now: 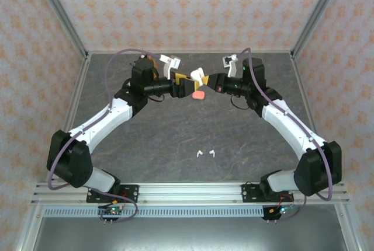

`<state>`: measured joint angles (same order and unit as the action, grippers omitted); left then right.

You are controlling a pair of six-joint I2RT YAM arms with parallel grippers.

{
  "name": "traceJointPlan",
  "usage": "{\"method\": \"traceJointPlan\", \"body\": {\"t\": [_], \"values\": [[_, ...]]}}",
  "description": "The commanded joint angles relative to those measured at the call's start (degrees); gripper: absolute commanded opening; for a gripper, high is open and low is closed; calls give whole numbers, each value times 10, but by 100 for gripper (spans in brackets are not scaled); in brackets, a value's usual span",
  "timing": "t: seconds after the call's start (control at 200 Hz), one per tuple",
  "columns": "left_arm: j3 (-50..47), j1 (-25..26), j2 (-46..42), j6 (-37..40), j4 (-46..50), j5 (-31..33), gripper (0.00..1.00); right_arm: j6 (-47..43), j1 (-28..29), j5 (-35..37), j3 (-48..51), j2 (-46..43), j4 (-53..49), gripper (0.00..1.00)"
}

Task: Insert the wireless bluetooth earbuds into the charging case

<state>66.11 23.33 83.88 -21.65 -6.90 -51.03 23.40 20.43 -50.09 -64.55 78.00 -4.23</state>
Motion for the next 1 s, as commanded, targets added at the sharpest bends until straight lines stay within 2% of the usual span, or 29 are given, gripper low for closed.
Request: {"method": "traceJointPlan", "body": {"t": [0.0, 0.145, 0.28, 0.425, 0.641, 0.831, 0.996], "values": [[56, -31, -25, 59, 93, 6, 92, -68, 0, 31, -52, 22, -67, 0], [171, -67, 20, 141, 255, -40, 100, -184, 0, 34, -137, 79, -185, 0], [326, -75, 106, 247, 465, -78, 100, -290, -1, 14, -207, 123, -284, 0], [431, -84, 180, 321, 601, -127, 100, -342, -1, -7, -256, 152, -347, 0], [431, -90, 227, 341, 626, -170, 99, -354, -1, -23, -265, 164, -368, 0], [425, -90, 252, 367, 645, -230, 87, -335, -2, -43, -248, 170, -345, 0], [417, -84, 274, 378, 650, -239, 83, -323, -2, -53, -251, 188, -334, 0]]}}
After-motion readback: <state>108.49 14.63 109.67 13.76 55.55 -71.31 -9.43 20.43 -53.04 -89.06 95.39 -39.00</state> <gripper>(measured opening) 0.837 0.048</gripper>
